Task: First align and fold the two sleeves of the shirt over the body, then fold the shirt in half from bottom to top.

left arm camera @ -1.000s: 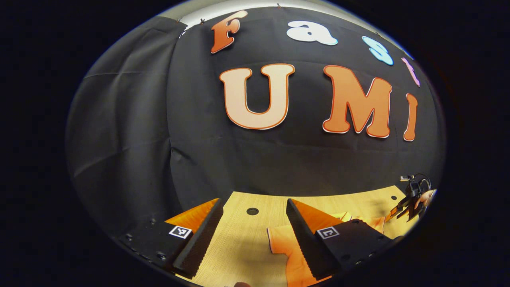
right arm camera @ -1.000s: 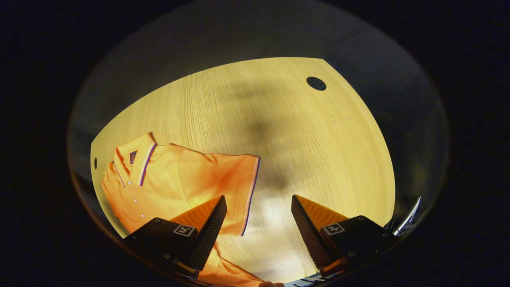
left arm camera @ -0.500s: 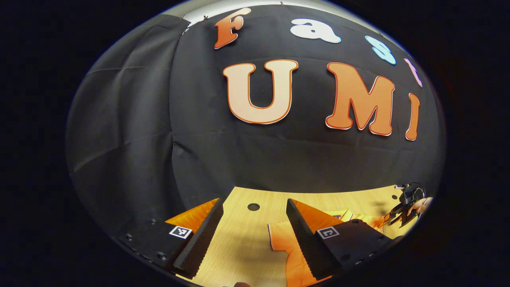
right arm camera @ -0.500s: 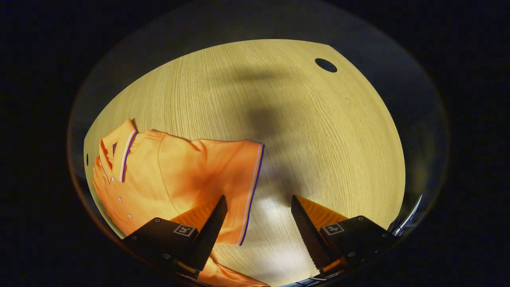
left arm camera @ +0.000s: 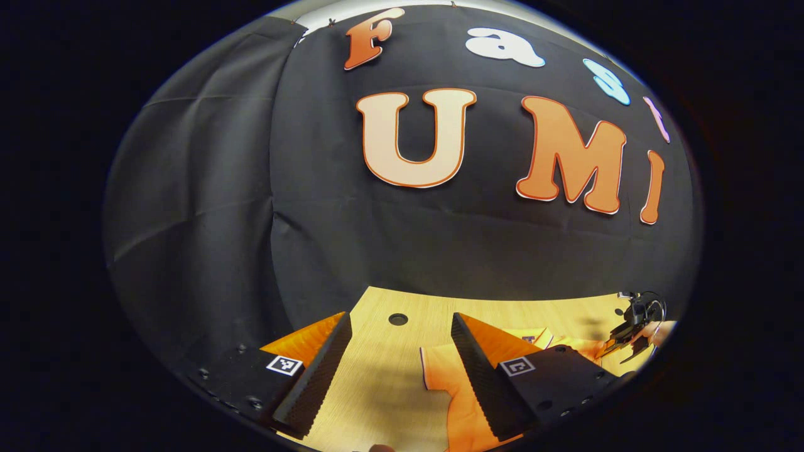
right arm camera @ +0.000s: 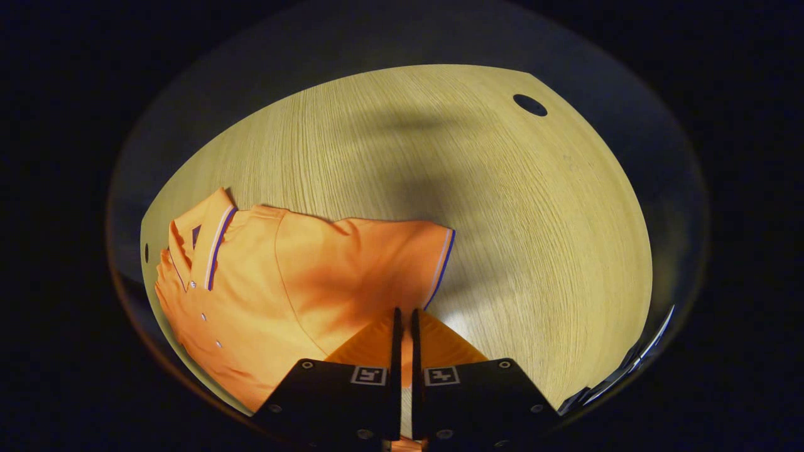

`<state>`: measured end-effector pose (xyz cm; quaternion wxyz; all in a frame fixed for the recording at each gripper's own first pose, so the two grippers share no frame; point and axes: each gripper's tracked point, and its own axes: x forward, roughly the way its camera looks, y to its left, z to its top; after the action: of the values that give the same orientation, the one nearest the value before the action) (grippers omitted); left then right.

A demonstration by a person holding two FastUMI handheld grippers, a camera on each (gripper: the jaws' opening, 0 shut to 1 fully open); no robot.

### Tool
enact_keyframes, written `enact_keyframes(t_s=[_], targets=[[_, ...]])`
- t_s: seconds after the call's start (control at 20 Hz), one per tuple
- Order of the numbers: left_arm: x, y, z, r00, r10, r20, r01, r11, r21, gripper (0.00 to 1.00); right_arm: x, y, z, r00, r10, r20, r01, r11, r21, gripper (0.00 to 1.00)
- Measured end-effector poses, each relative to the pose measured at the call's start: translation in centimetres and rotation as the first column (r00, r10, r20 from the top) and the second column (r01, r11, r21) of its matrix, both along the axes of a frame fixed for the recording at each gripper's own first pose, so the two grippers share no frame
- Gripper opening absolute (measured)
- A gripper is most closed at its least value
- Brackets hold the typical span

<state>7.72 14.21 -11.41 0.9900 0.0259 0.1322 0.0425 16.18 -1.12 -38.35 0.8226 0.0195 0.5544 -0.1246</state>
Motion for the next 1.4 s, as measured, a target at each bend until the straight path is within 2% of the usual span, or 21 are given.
enact_keyframes(t_s=[0.2,0.3,0.55,0.65,0.7,0.75,0.9,1.2,1.4], targets=[[-0.4,1.0,0.4,1.000,-0.002,0.006,0.002,1.000,0.010,0.98,-0.6,0.7,0.3,1.000,-0.020,0.006,0.019,0.999,0.051,0.08],[-0.6,1.8,0.7,1.000,0.000,0.015,0.000,1.000,0.016,0.98,-0.5,0.8,1.4,0.999,-0.013,0.040,0.012,0.999,0.036,0.07],[-0.9,3.0,1.0,0.999,-0.016,0.030,0.017,1.000,-0.004,0.98,-0.4,3.5,6.5,0.991,0.058,0.120,-0.059,0.998,0.003,0.07],[-1.0,3.5,1.1,0.999,-0.024,0.039,0.025,1.000,-0.014,0.98,-0.4,5.6,8.5,0.983,0.112,0.146,-0.112,0.994,-0.013,0.07],[-1.1,3.9,1.3,0.999,-0.027,0.043,0.028,0.999,-0.019,0.98,-0.5,6.6,9.6,0.977,0.139,0.160,-0.138,0.990,-0.020,0.12],[-1.2,4.3,1.4,0.998,-0.027,0.048,0.028,0.999,-0.021,0.98,-0.5,7.7,10.5,0.972,0.163,0.169,-0.161,0.987,-0.030,0.07],[-1.6,5.6,1.8,0.998,-0.032,0.062,0.034,0.999,-0.021,0.98,-0.7,11.7,12.5,0.955,0.224,0.195,-0.221,0.975,-0.037,0.07],[-2.2,8.8,2.2,0.997,-0.027,0.073,0.029,0.999,-0.034,0.98,-1.0,18.6,12.9,0.928,0.306,0.213,-0.304,0.952,-0.043,0.07],[-2.3,10.8,1.8,0.998,-0.018,0.061,0.020,1.000,-0.022,0.98,-1.5,22.8,11.4,0.917,0.342,0.204,-0.352,0.936,0.015,0.07]])
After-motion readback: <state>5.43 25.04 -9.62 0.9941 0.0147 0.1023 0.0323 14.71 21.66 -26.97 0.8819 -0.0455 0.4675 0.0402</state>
